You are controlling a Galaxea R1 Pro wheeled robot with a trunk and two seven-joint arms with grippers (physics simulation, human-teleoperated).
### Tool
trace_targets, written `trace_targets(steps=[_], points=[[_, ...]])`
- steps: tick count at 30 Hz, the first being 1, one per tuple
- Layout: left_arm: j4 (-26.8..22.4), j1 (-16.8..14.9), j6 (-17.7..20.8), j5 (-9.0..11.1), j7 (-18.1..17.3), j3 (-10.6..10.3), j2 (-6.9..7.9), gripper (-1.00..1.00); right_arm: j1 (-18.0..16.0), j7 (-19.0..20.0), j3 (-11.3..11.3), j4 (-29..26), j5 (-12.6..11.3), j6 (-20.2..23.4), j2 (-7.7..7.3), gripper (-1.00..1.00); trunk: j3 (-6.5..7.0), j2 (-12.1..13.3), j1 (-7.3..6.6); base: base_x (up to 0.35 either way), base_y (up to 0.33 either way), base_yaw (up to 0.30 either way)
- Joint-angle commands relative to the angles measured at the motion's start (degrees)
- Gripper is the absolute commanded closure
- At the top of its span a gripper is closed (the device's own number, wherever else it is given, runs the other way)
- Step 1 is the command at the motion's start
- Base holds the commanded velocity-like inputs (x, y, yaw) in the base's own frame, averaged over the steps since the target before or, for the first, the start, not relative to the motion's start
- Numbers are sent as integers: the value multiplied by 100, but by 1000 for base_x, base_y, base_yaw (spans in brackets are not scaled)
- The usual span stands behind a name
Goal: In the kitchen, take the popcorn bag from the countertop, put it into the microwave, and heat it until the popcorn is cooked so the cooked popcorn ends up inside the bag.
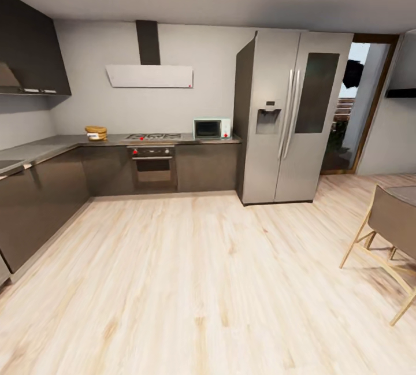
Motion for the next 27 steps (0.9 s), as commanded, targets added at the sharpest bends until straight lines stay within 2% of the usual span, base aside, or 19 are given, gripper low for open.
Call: trace_targets(steps=[1, 27], points=[[-5, -2, 9, 3, 3, 5, 2, -100, -2, -2, 0, 5, 1, -19, 0, -100, -6, -3, 3, 342, 0, -2], [-5, -2, 16, 4, 3, -3, 2, -100, -3, -3, 0, 5, 8, -20, 0, -100, -50, -3, 3, 342, 0, 0]])
